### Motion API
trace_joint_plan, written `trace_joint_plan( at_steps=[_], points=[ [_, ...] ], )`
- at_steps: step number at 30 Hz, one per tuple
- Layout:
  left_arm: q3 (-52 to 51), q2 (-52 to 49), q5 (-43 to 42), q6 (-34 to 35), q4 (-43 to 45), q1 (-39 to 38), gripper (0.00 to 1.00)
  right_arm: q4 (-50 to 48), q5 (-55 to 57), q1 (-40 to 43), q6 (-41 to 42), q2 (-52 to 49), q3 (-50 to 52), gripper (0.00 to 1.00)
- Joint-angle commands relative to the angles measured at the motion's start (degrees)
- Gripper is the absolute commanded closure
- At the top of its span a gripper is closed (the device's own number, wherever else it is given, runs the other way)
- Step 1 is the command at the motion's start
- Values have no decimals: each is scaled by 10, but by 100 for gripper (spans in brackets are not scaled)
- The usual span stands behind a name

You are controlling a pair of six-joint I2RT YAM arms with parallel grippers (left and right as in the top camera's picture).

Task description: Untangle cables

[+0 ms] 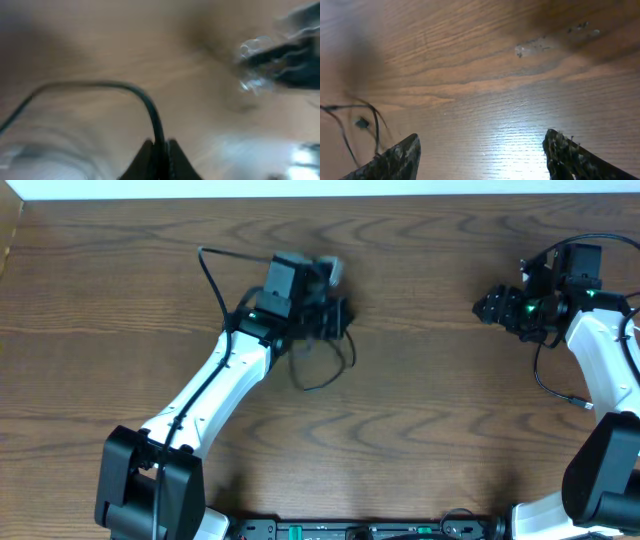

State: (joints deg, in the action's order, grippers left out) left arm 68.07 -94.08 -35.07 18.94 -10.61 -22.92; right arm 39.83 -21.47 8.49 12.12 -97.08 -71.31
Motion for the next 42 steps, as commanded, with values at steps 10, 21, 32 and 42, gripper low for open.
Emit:
trace_joint_plan(
  at_steps=[10, 21, 32, 42],
  points=[
    [14, 12, -376, 98, 192, -10, 92, 0, -59, -54, -123, 4, -7, 23],
    [14, 12, -24, -37, -126, -10, 62, 35, -59, -86, -131, 4, -7, 23],
    [14, 12, 235, -39, -288, -9, 49, 199, 9, -139, -89, 4, -5, 22],
    [14, 12, 238, -39, -305, -9, 49, 224, 31, -168, 111, 4, 75, 11]
  ],
)
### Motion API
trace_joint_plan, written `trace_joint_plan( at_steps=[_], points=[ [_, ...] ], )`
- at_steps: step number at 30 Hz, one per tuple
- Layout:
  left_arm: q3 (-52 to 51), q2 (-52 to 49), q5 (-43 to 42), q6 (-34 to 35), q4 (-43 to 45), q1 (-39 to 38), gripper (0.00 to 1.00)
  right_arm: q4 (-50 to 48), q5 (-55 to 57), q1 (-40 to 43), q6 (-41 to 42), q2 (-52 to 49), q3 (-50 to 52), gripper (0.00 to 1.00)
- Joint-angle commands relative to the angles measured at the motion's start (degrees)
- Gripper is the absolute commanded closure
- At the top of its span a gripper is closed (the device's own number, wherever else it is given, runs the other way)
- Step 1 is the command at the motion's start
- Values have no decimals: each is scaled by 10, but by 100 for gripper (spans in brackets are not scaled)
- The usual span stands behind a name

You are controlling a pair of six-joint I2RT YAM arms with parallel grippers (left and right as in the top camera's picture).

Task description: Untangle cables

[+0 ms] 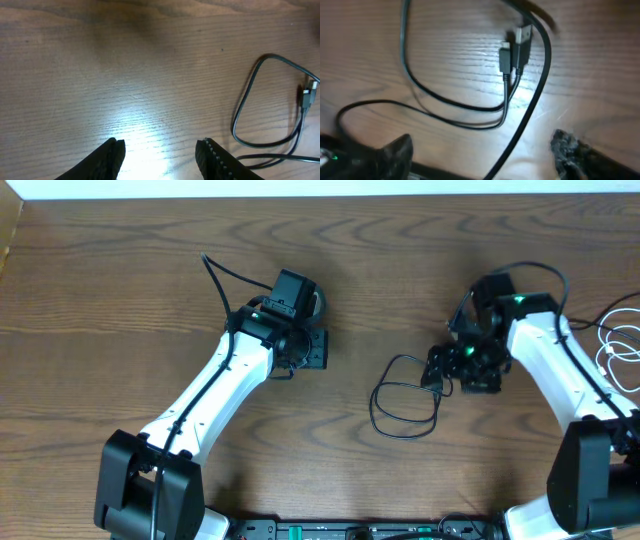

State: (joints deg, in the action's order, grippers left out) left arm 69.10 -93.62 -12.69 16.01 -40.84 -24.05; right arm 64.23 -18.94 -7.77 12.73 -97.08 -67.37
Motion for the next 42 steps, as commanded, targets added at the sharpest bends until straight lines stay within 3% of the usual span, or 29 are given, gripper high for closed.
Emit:
trace_joint_plan(
  at_steps=[1, 5, 11, 13, 19, 22, 25, 27, 35, 42],
  points=[
    [3, 7, 14, -10, -3, 2, 49, -48, -8, -6, 146, 4, 60, 10],
    [3, 7, 14, -10, -3, 2, 49, -136, -52, -6, 240, 4, 127, 17],
    [3, 7, 14, -10, -3, 2, 49, -242, -52, -5, 273, 4, 148, 53],
    [3, 7, 14, -10, -3, 2, 49, -276, -52, -5, 273, 4, 146, 59],
    [3, 7, 14, -10, -5, 2, 49, -329, -52, -4, 273, 4, 144, 54],
    [3, 7, 14, -10, -5, 2, 49, -330, -50, -2, 273, 4, 136, 59],
    [3, 7, 14, -10, -5, 2, 48, -329, -51, 6, 272, 4, 119, 76],
    [3, 7, 14, -10, -6, 2, 49, -323, -52, 6, 261, 4, 106, 93],
    [3, 7, 14, -10, -7, 2, 49, -284, -42, 7, 181, 4, 16, 99],
    [3, 7, 14, -10, -8, 2, 49, -144, 145, 37, 43, 4, -179, 99]
  ],
)
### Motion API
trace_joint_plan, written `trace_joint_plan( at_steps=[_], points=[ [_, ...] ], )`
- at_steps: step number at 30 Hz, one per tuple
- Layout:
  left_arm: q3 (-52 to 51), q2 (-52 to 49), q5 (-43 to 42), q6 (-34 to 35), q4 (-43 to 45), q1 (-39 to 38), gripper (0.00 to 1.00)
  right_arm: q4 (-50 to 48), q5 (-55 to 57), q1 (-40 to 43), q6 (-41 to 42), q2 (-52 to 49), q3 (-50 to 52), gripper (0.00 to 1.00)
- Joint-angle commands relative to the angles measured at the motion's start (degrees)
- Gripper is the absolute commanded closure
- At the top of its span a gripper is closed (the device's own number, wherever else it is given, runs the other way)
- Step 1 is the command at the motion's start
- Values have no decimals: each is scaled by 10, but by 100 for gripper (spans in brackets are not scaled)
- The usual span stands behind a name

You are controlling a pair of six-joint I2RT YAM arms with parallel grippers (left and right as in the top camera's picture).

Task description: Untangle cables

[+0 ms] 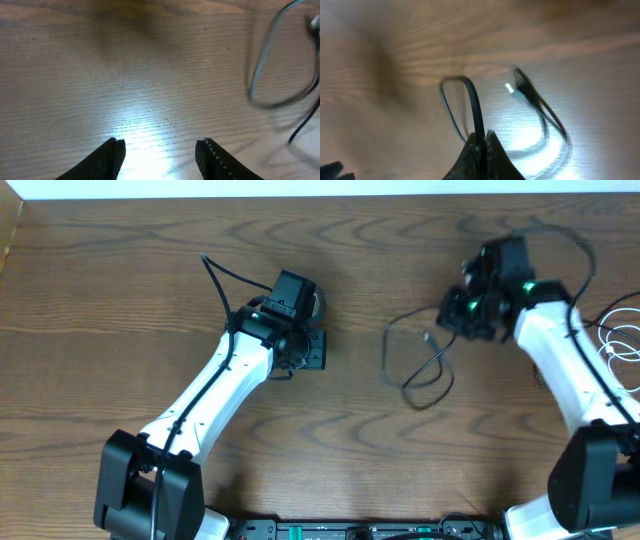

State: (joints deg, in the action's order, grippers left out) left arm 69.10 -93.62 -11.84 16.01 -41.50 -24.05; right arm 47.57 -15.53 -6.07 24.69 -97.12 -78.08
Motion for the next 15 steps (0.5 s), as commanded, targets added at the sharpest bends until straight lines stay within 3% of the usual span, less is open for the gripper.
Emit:
trace_joint_plan(
  at_steps=[1, 9, 15],
  points=[
    [3, 7, 5, -10, -2, 2, 49, 37, 143, 29, -86, 5, -99, 99],
    [3, 7, 5, -10, -9, 2, 49, 56, 274, 154, -117, 5, -261, 99],
    [3, 7, 5, -10, -11, 2, 49, 39, 278, 268, -94, 4, -276, 99]
  ],
)
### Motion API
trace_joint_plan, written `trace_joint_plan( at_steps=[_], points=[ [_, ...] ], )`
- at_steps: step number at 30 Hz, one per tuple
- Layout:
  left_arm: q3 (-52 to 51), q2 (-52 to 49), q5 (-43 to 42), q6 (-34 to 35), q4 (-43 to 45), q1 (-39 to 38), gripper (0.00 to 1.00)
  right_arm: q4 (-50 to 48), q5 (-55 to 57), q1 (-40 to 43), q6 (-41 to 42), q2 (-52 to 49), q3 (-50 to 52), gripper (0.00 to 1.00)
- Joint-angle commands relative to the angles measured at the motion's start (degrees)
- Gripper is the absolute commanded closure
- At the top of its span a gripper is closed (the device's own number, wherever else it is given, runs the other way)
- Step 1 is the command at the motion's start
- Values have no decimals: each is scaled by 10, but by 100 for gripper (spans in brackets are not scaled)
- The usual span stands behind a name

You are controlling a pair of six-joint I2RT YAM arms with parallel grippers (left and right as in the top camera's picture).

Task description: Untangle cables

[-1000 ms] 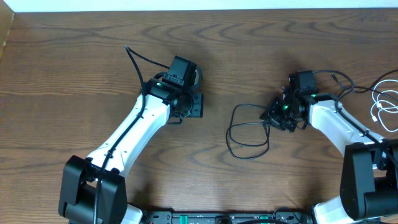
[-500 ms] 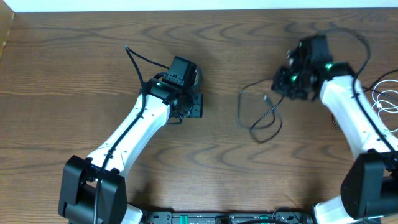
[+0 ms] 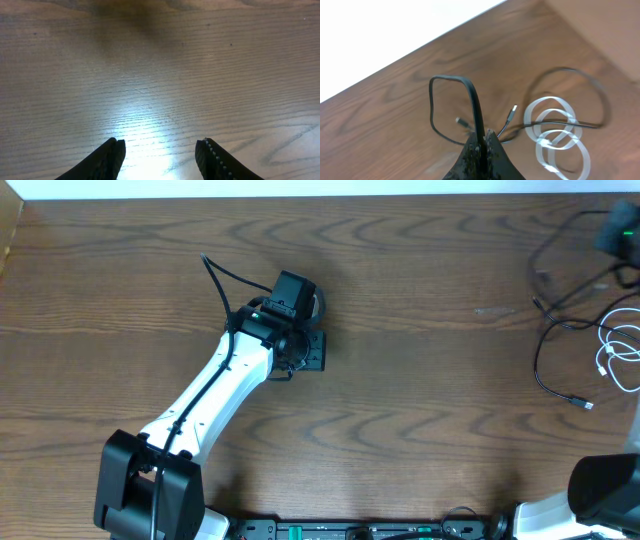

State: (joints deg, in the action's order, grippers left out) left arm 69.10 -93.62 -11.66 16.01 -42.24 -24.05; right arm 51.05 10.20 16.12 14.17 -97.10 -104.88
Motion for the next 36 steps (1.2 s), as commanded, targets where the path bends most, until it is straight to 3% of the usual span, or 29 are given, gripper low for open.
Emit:
trace_joint_plan(
  at_steps=[1, 8, 23, 24, 25, 26, 28, 32, 36],
  points=[
    [3, 7, 3, -10, -4, 2, 49, 7, 21, 57, 19, 4, -8, 99],
    [3, 7, 3, -9, -4, 2, 49, 14, 10, 134, 31, 4, -7, 99],
    [3, 7, 3, -9, -8, 2, 49, 9, 8, 170, 31, -74, -7, 98],
    [3, 7, 3, -9, -8, 2, 49, 12, -1, 170, 31, -81, -7, 88],
    [3, 7, 3, -9, -8, 2, 49, 12, -32, 170, 31, -88, -7, 60],
    [3, 7, 3, -9, -8, 2, 49, 12, -49, 170, 31, -91, -7, 44],
    [3, 7, 3, -9, -8, 2, 49, 9, -84, 169, 29, -93, -7, 28],
    [3, 7, 3, -9, -8, 2, 49, 9, -141, 168, 29, -93, -7, 20],
    [3, 7, 4, -9, -8, 2, 49, 34, -240, 168, 1, -93, -7, 20]
  ],
)
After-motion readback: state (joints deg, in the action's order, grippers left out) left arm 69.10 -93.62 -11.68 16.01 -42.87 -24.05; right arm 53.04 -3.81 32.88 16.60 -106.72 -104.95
